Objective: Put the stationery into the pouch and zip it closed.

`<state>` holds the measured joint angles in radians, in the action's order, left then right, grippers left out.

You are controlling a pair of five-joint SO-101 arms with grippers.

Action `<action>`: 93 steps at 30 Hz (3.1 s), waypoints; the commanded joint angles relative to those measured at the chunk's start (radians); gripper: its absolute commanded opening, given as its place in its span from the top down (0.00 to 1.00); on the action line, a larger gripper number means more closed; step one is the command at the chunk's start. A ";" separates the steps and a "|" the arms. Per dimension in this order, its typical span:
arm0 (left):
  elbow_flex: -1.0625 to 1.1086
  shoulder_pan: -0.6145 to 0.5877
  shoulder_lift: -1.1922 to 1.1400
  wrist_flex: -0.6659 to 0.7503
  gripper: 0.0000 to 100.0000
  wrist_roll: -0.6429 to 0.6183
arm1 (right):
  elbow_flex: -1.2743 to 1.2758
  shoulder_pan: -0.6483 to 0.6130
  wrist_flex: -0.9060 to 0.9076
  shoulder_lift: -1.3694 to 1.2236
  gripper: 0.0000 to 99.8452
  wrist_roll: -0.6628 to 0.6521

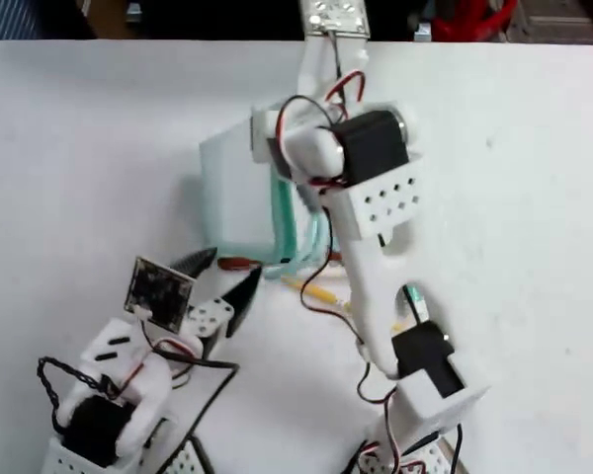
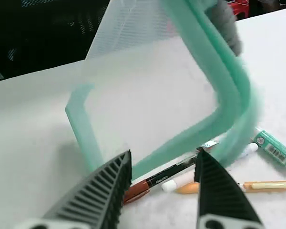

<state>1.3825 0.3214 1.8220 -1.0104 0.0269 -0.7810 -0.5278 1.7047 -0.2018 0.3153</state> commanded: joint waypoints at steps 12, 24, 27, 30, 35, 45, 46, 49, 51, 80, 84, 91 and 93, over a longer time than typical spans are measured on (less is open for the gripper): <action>-0.032 0.133 -0.008 -0.064 0.77 0.172 | -0.094 0.007 0.008 -0.125 0.97 0.002; 0.115 0.045 -0.013 0.183 0.74 0.172 | -0.087 -0.050 0.013 -0.125 0.97 -0.002; 0.150 0.004 -0.013 0.256 0.74 0.166 | -0.087 -0.067 0.015 -0.117 0.97 -0.002; 0.247 -0.005 -0.013 0.381 0.77 0.166 | -0.086 -0.097 0.015 -0.093 0.97 -0.005; 0.279 -0.035 -0.013 0.471 0.83 0.170 | -0.058 -0.124 0.016 -0.038 0.97 -0.055; 0.281 -0.079 -0.008 0.480 0.93 0.173 | 0.081 -0.119 0.015 0.064 0.97 -0.123; 0.281 -0.079 -0.008 0.480 0.93 0.173 | 0.084 -0.117 0.015 0.065 0.97 -0.127; 0.269 -0.105 -0.007 0.480 0.95 0.175 | 0.089 -0.110 0.015 0.061 0.97 -0.146; 0.244 -0.148 -0.007 0.473 0.95 0.173 | 0.089 -0.099 0.015 0.061 0.97 -0.155; 0.118 -0.242 -0.007 0.290 0.84 0.025 | 0.203 -0.226 0.015 0.071 0.97 -0.308; 0.157 -0.217 -0.008 0.351 0.99 0.086 | 0.201 -0.231 0.015 0.071 0.97 -0.308; 0.204 -0.209 -0.008 0.410 0.98 0.103 | 0.195 -0.228 0.016 0.073 0.97 -0.308; 0.204 -0.213 -0.008 0.410 0.98 0.103 | 0.195 -0.226 0.016 0.073 0.97 -0.308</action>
<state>1.6418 0.0882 1.8021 -0.6667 0.1189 -0.5892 -0.7411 1.7016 -0.1343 0.0222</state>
